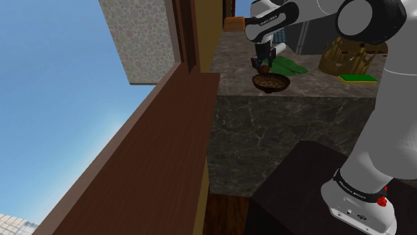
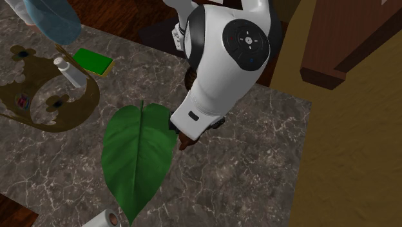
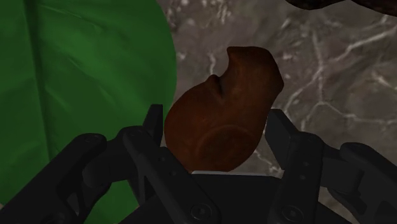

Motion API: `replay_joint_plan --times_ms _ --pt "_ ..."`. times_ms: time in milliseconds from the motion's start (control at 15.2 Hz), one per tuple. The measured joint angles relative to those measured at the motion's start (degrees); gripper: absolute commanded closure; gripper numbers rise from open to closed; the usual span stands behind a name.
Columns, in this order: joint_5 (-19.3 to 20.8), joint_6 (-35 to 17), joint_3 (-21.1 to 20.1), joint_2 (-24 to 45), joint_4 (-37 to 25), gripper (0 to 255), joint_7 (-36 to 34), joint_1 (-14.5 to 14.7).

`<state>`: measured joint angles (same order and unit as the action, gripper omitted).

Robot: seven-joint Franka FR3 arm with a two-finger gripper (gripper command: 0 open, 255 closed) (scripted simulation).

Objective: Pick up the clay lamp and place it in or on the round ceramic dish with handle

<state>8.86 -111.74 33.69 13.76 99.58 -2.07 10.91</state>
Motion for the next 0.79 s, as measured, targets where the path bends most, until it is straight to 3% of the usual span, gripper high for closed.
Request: replay_joint_plan --times_ms 792 --pt "0.2 8.0 0.2 -1.1 -7.2 255 1.5 0.0"
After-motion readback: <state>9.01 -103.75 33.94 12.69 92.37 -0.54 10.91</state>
